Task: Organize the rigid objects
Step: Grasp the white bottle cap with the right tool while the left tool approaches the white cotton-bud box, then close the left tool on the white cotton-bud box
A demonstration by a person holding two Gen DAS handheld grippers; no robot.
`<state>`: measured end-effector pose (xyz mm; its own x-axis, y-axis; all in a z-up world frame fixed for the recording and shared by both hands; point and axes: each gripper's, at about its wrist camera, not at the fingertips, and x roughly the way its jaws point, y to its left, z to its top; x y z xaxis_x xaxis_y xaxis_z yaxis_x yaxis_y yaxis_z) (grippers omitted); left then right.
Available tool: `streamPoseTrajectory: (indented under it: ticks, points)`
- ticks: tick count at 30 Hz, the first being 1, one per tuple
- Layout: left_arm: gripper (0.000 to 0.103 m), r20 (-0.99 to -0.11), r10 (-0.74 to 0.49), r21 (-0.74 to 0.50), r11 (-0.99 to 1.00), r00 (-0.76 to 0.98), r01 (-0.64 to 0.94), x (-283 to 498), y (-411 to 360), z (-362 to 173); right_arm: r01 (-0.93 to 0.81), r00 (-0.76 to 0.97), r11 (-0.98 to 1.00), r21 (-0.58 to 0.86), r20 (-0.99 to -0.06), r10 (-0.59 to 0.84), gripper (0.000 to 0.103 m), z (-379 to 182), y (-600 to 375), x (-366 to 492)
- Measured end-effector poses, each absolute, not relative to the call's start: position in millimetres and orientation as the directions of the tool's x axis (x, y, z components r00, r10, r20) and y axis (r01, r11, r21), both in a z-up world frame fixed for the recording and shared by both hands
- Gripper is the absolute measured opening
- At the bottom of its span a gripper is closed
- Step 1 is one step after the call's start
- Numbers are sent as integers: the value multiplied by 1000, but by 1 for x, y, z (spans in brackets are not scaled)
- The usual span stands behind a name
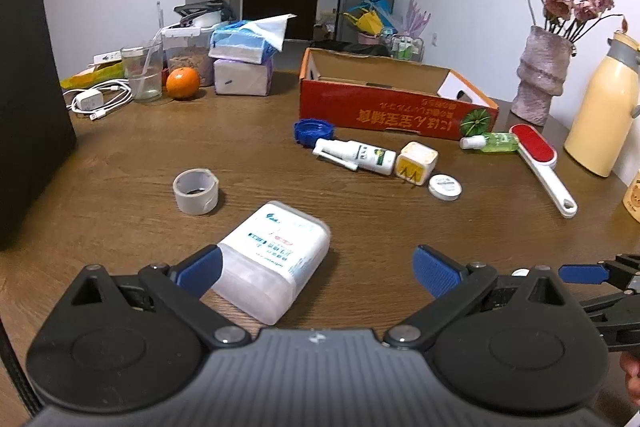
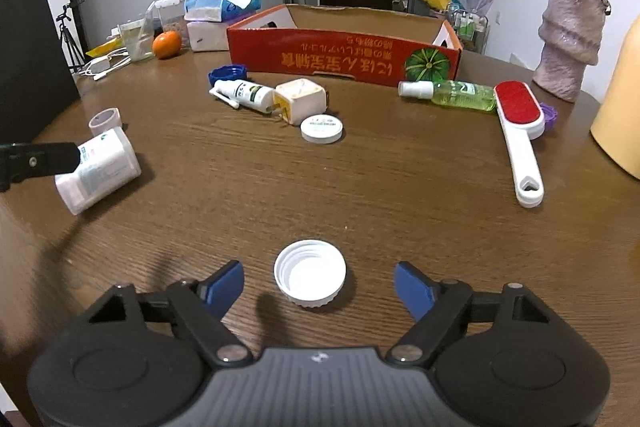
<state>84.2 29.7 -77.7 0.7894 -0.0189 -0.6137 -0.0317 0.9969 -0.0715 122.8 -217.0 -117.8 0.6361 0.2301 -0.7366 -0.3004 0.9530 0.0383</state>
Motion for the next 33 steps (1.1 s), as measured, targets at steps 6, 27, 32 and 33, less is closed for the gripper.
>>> streamPoseTrajectory:
  ticks: [6, 27, 32, 33]
  points:
    - [103, -614, 8, -72, 995, 789, -66, 89, 40, -83, -308, 620, 950, 49, -747, 240, 66, -129, -216, 126]
    - [103, -652, 35, -12, 998, 757, -56, 114, 53, -100, -288, 709, 955, 64, -656, 258, 39, -113, -234, 128]
    - [103, -664, 25, 1, 999, 748, -33, 127, 56, -108, -263, 723, 963, 65, -648, 241, 39, -112, -242, 134]
    - [103, -666, 25, 8, 1000, 746, -26, 130, 56, -109, -261, 725, 963, 65, -645, 240, 39, -112, -243, 134]
